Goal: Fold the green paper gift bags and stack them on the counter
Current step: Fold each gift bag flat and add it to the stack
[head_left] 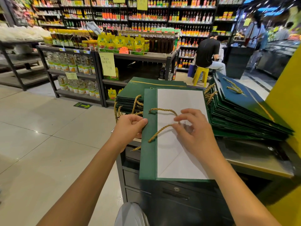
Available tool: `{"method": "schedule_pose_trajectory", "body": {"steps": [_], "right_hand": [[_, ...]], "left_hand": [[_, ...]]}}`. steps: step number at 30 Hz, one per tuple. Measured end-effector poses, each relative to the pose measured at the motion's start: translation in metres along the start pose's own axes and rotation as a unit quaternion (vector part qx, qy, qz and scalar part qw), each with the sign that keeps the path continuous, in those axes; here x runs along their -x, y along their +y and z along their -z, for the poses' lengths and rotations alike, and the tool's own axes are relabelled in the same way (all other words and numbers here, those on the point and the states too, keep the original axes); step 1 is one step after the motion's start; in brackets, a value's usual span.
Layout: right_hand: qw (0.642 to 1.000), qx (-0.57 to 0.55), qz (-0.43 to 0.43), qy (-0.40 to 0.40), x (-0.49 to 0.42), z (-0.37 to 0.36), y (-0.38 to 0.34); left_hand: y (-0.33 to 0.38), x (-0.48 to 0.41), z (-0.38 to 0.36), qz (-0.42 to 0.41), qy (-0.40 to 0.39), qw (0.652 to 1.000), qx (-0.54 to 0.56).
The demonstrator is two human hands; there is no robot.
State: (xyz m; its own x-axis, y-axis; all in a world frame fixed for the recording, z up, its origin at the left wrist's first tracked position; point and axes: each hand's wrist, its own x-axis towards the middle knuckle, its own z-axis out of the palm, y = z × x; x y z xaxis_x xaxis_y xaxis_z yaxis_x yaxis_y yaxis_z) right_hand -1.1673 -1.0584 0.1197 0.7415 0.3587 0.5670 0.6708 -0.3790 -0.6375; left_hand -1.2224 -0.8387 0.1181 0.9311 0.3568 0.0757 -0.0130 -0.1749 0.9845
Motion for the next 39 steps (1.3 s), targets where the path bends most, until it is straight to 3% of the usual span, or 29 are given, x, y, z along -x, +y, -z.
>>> {"method": "schedule_pose_trajectory", "body": {"steps": [9,15,23,31,36,39], "right_hand": [[0.979,0.068,-0.180,0.063,0.018,0.059,0.016],[0.960,-0.028,-0.275,0.051,0.015,0.064,0.018],[0.935,-0.206,-0.261,0.124,0.006,0.082,-0.018],[0.911,-0.350,-0.167,0.143,-0.028,0.114,-0.064],[0.877,-0.449,-0.132,0.110,-0.044,0.122,-0.071],[0.884,-0.418,-0.194,0.081,-0.043,0.120,-0.066]], "left_hand": [[-0.002,0.004,-0.003,-0.015,0.033,0.999,0.018],[0.003,0.013,-0.008,-0.011,0.062,0.996,0.059],[0.038,0.030,-0.003,-0.114,0.086,0.987,0.068],[0.101,0.036,0.016,-0.228,0.062,0.966,0.105],[0.112,0.032,0.020,-0.220,0.029,0.965,0.138],[0.099,0.022,0.024,-0.182,0.029,0.973,0.142]]}}
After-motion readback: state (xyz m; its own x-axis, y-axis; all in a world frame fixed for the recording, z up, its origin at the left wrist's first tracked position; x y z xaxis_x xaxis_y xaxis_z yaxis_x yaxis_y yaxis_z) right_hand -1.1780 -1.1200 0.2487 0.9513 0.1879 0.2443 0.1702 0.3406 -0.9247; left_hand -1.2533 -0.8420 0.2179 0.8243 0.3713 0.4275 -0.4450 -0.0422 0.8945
